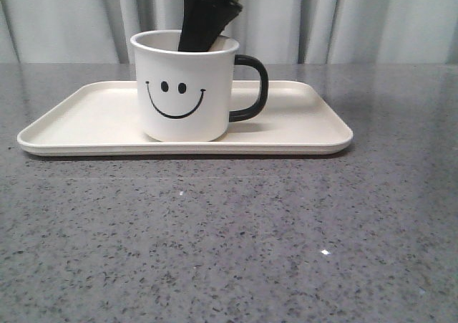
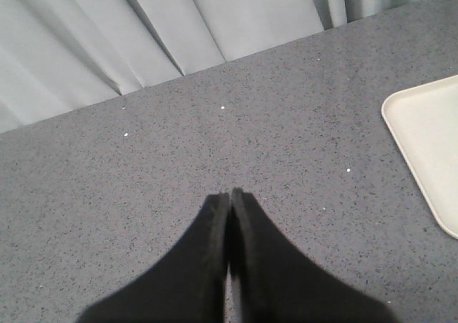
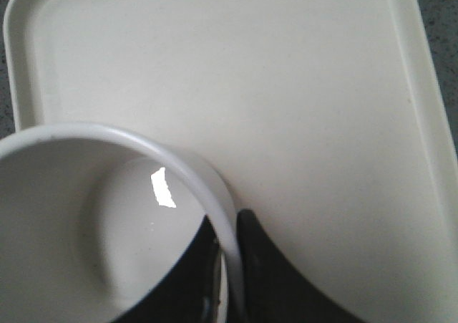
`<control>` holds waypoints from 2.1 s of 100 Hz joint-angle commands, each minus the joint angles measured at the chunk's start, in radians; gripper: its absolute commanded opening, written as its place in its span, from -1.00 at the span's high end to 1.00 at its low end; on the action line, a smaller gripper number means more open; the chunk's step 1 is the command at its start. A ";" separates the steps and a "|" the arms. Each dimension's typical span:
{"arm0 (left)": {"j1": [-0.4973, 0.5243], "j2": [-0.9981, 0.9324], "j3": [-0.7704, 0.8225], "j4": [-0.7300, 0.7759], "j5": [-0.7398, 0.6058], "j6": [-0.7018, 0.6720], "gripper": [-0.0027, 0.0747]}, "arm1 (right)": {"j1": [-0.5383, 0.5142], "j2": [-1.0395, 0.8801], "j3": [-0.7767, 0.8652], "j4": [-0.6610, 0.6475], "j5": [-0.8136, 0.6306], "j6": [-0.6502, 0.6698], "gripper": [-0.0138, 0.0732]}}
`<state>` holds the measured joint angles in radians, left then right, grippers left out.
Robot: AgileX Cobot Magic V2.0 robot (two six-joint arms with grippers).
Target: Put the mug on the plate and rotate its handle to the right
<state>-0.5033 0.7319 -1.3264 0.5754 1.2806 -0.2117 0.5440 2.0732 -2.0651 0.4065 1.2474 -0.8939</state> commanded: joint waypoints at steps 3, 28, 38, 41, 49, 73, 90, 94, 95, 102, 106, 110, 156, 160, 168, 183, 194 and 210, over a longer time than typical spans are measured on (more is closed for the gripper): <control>-0.006 0.002 -0.021 0.025 -0.021 -0.012 0.98 | -0.001 -0.056 -0.032 0.032 0.020 -0.008 0.49; -0.006 0.002 -0.021 0.025 -0.021 -0.012 0.98 | -0.001 -0.056 -0.033 0.032 0.016 -0.008 0.33; -0.006 0.002 -0.021 0.025 -0.021 -0.012 0.98 | -0.001 -0.056 -0.035 0.032 0.006 -0.008 0.33; -0.006 0.002 -0.021 0.025 -0.021 -0.012 0.98 | -0.001 -0.056 -0.041 0.032 0.006 -0.008 0.33; -0.006 0.002 -0.021 0.025 -0.021 -0.012 0.98 | -0.001 -0.061 -0.046 0.032 -0.003 -0.008 0.33; -0.006 0.002 -0.021 0.025 -0.021 -0.012 0.98 | -0.001 -0.064 -0.132 0.032 -0.004 -0.001 0.33; -0.006 0.002 -0.021 0.025 -0.021 -0.012 0.98 | -0.002 -0.066 -0.234 0.032 -0.005 0.055 0.33; -0.006 0.002 -0.021 0.025 -0.021 -0.012 0.98 | -0.007 -0.068 -0.254 0.032 -0.005 0.071 0.33; -0.006 0.002 -0.021 0.025 -0.021 -0.012 0.98 | -0.008 -0.068 -0.262 0.032 -0.007 0.079 0.33; -0.006 0.002 -0.021 0.025 -0.021 -0.012 0.98 | -0.021 -0.073 -0.305 0.032 -0.008 0.110 0.33; -0.006 0.002 -0.021 0.025 -0.021 -0.012 0.98 | -0.031 -0.079 -0.325 0.032 -0.011 0.144 0.33; -0.006 0.002 -0.021 0.025 -0.021 -0.012 0.98 | -0.049 -0.087 -0.345 0.032 -0.020 0.174 0.33; -0.006 0.002 -0.021 0.025 -0.021 -0.012 0.98 | -0.382 -0.366 -0.391 0.239 -0.117 0.321 0.33; -0.006 0.002 -0.021 0.025 -0.021 -0.012 0.98 | -0.415 -0.390 -0.391 0.254 -0.113 0.326 0.33; -0.006 0.002 -0.021 0.025 -0.021 -0.012 0.98 | -0.470 -0.435 -0.391 0.265 -0.093 0.329 0.33; -0.006 0.002 -0.021 0.025 -0.021 -0.012 0.98 | -0.574 -0.519 -0.387 0.267 -0.077 0.360 0.34; -0.006 0.002 -0.021 0.025 -0.021 -0.013 0.98 | -0.636 -0.571 -0.387 0.273 -0.095 0.378 0.34; -0.006 0.002 -0.021 0.025 -0.021 -0.013 0.98 | -0.702 -0.649 -0.375 0.273 -0.122 0.409 0.34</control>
<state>-0.5033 0.7319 -1.3264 0.5740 1.2806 -0.2117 -0.1241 1.4897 -2.4319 0.6479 1.2173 -0.5026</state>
